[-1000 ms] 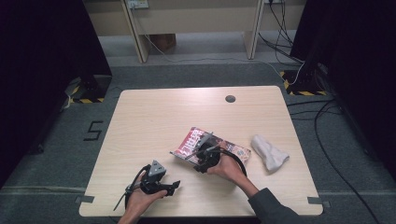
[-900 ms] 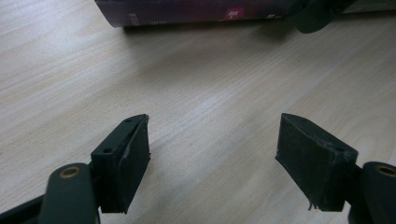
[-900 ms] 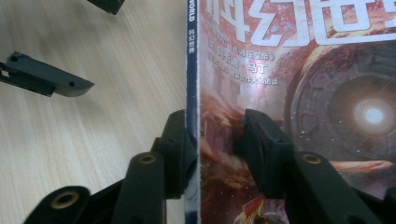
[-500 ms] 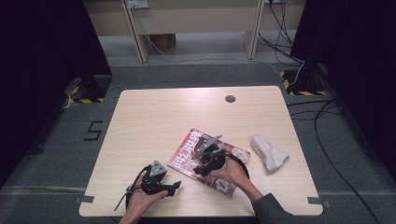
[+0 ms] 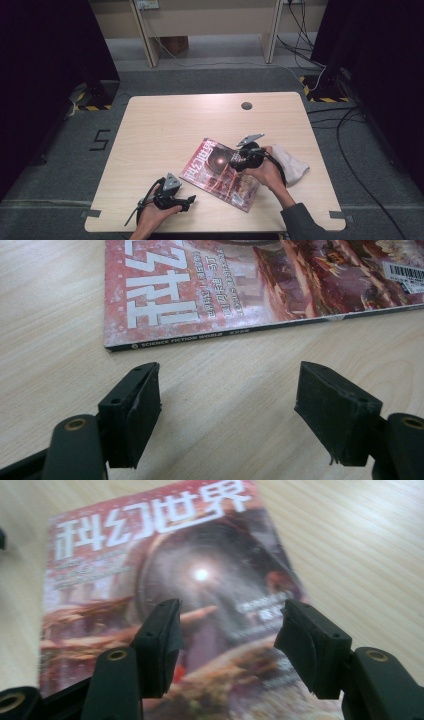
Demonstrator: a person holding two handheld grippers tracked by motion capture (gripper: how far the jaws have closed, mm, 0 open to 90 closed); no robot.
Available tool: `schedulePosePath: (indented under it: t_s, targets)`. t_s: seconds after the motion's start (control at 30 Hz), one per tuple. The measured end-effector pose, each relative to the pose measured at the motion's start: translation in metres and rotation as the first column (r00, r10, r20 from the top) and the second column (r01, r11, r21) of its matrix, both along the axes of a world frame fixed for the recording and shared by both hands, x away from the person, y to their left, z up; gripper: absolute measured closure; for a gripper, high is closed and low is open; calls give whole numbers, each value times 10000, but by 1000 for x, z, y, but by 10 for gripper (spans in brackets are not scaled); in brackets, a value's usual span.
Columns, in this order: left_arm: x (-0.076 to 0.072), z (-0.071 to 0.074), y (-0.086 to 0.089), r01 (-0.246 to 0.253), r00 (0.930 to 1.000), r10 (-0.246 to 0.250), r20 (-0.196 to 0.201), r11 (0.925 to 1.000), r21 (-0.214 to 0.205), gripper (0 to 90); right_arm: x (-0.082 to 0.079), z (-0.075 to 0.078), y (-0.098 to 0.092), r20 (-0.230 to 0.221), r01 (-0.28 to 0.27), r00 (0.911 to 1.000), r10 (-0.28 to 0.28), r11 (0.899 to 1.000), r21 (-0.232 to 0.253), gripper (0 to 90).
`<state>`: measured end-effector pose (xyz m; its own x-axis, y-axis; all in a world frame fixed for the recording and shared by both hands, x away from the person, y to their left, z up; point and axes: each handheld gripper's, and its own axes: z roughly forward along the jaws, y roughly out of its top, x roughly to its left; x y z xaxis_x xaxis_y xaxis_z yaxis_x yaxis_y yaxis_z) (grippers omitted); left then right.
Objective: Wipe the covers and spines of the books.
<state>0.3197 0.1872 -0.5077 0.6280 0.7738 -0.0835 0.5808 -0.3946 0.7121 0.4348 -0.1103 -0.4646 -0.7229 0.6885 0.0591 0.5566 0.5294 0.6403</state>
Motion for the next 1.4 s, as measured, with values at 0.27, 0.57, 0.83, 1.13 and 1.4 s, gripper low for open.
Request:
schedulePosePath:
  t_s: [0.27,0.57,0.83,1.13,1.4]
  targets:
    - [4,0,-11,190,9998,-190,20,9997,-157,257,12,-10,-23,-218,972,9950,-977,9950,-226,381]
    - [12,-2,-27,371,9993,-371,24,9992,-163,261,19,-23,-32,-644,1245,9898,-1269,9914,-405,357]
    - [21,-2,-33,217,9997,-217,107,9998,20,278,16,-30,-31,-874,1036,9905,-1064,9940,-355,332]
    - [40,-2,-34,-185,9997,177,159,9984,527,274,-6,-30,-34,-641,812,9944,-844,9954,-513,297]
    - [51,-1,-37,-448,9972,379,642,9929,1098,265,-25,-31,-43,-615,820,9945,-852,9952,-524,271]
